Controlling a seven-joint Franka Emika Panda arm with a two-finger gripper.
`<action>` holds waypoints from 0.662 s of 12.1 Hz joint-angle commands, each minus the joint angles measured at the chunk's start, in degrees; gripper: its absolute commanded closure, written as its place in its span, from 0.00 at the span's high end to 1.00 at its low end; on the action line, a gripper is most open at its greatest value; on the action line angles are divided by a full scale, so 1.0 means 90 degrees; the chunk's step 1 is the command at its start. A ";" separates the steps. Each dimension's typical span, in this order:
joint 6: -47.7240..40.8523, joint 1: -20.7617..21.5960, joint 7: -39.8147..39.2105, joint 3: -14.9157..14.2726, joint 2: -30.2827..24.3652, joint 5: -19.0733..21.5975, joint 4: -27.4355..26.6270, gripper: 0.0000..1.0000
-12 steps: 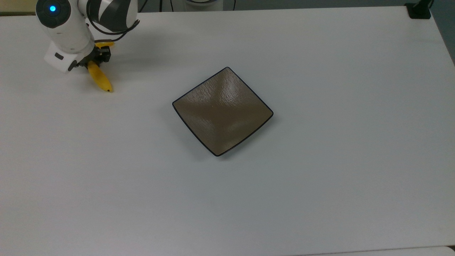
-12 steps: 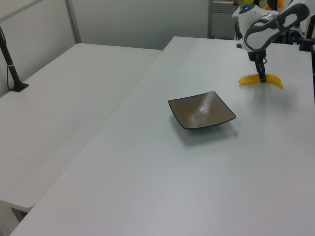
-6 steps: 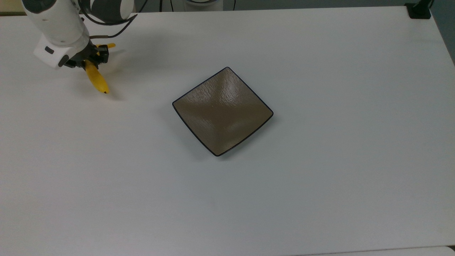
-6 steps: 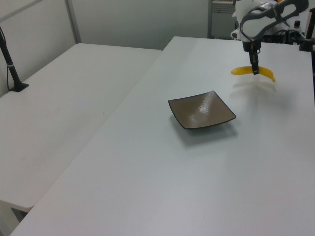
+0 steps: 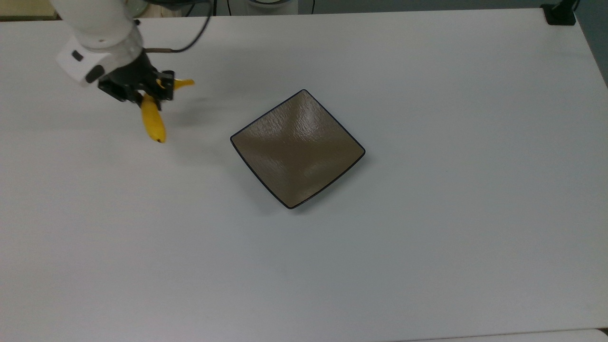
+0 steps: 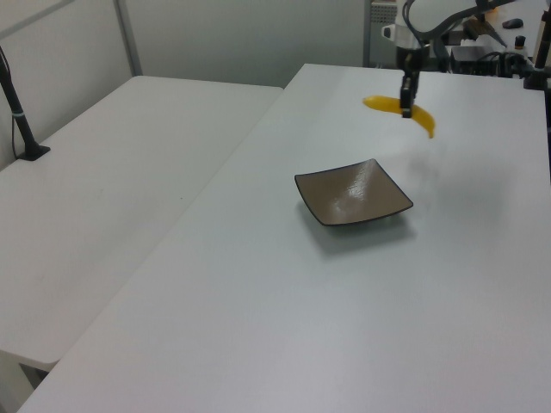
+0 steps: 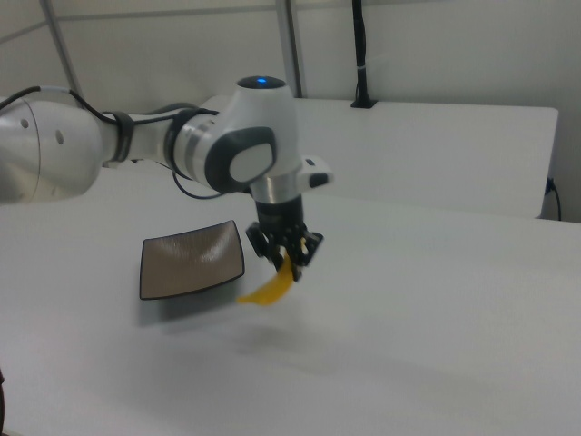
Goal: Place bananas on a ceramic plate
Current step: 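Lift the banana and carry it over the brown plate, lowering it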
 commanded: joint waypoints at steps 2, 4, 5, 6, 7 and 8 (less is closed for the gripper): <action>0.0467 0.0266 0.1200 0.0766 0.0000 0.0050 0.0058 0.14; 0.0467 0.0335 0.1628 0.1068 0.0000 0.0090 0.0097 0.14; 0.0486 0.0374 0.1737 0.1283 0.0020 0.0012 0.0097 0.14; 0.0496 0.0451 0.1757 0.1382 0.0059 -0.0008 0.0097 0.14; 0.0496 0.0539 0.1767 0.1421 0.0078 0.0002 0.0175 0.15; 0.0496 0.0569 0.1777 0.1431 0.0069 0.0002 0.0205 0.19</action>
